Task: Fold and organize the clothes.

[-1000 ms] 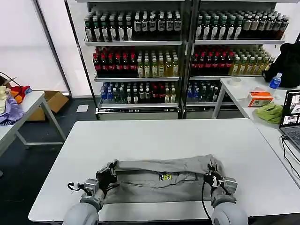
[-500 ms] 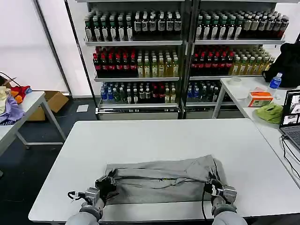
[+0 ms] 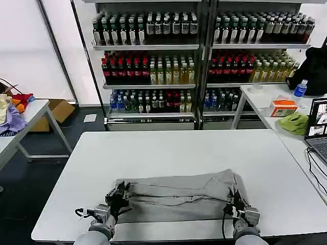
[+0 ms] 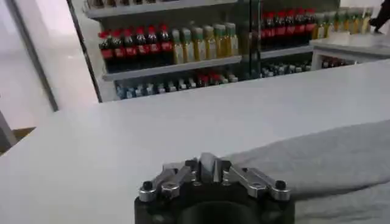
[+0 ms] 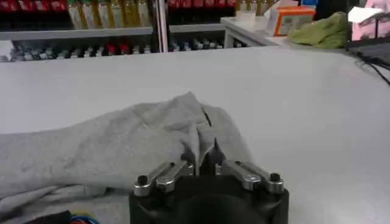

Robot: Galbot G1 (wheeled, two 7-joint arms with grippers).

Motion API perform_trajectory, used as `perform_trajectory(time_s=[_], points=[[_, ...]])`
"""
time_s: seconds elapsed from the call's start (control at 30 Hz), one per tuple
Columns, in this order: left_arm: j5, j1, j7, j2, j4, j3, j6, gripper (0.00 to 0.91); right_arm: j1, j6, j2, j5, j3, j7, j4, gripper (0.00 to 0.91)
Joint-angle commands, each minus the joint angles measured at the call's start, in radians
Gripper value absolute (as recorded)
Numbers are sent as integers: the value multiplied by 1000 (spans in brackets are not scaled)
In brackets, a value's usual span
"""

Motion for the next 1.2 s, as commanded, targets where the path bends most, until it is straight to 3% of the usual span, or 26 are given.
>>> perform_trajectory(time_s=[0.03,0.23,0.77,0.8,0.9,0.93,1.0,1.07,1.1,1.13,1.2], points=[[-12,17,-25,-28,-93,-24,-2,907,-23,39,-15,-12,71,-2,94,907],[-24,38,-51,-61,-79,-62,30,907,-6,36,-32,71,122,16,211,907],[-60,73,-56,-133,-15,-76,30,907,-4,32,-45,72,102,15,238,907],[-60,74,-55,-135,-14,-76,29,756,-4,33,-45,72,101,15,237,907],[-61,81,-50,-140,-7,-76,26,595,-6,33,-44,71,98,15,239,907],[-61,86,-46,-141,-2,-77,22,474,-7,33,-43,70,97,15,241,907],[-60,89,-42,-143,4,-78,20,403,-8,33,-43,70,95,15,244,907],[-62,90,-34,-145,17,-85,20,403,-9,33,-43,69,93,15,248,907],[-63,90,-32,-146,21,-88,20,333,-9,33,-43,69,94,14,249,907],[-65,89,-28,-145,30,-92,17,91,-8,32,-43,70,95,15,250,907],[-71,91,-21,-145,36,-97,11,30,-9,32,-44,70,97,15,250,907]])
